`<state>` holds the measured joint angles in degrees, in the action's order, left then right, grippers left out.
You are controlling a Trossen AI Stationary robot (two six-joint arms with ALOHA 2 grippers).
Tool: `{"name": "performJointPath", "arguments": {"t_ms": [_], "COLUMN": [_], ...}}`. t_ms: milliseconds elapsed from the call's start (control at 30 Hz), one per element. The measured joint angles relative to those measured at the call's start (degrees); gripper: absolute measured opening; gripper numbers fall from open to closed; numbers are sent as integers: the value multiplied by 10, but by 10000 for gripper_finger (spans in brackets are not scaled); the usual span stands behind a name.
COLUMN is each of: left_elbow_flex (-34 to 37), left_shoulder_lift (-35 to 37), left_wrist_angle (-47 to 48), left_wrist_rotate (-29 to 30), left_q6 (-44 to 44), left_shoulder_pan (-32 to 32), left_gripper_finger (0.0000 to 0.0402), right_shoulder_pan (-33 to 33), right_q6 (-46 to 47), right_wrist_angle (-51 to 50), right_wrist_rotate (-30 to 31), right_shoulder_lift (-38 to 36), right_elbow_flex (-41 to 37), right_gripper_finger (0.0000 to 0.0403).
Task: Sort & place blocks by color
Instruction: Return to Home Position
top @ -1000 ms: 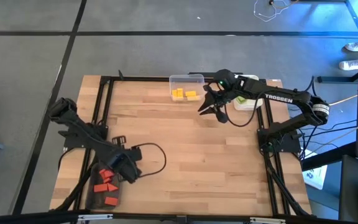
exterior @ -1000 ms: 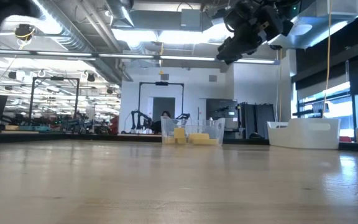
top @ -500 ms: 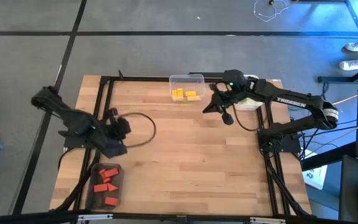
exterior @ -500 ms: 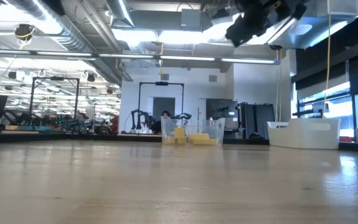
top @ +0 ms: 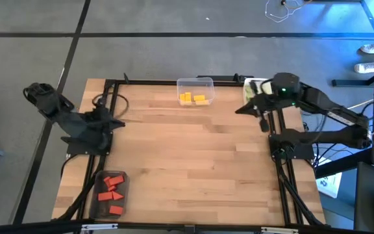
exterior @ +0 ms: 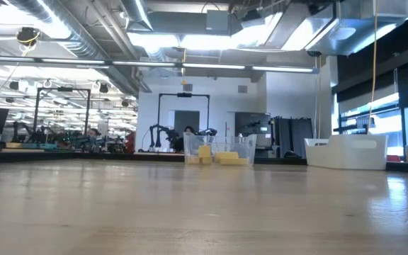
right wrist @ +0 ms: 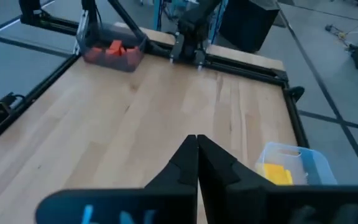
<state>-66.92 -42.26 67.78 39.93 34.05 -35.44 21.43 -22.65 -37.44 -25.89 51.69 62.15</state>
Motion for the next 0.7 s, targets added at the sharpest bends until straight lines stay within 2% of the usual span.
{"name": "performJointPath", "arguments": {"t_ms": [267,500,700], "left_elbow_flex": [146,220,275], "left_shoulder_lift": [192,329,412], "left_wrist_angle": [-137,-246,-313], "left_wrist_rotate": [-30,-104,-164], "left_q6": [-72,-192,-264], "left_shoulder_pan": [-3,-3,-3], "left_gripper_finger": [0,0,0], "right_shoulder_pan": [0,0,0], "right_q6": [3,43,73], "right_wrist_angle": [-62,-78,-65], "right_wrist_rotate": [-36,-37,-51], "right_shoulder_lift": [-85,-156,-224], "right_elbow_flex": [-12,-38,-106], "right_gripper_finger": [0,0,0]}}
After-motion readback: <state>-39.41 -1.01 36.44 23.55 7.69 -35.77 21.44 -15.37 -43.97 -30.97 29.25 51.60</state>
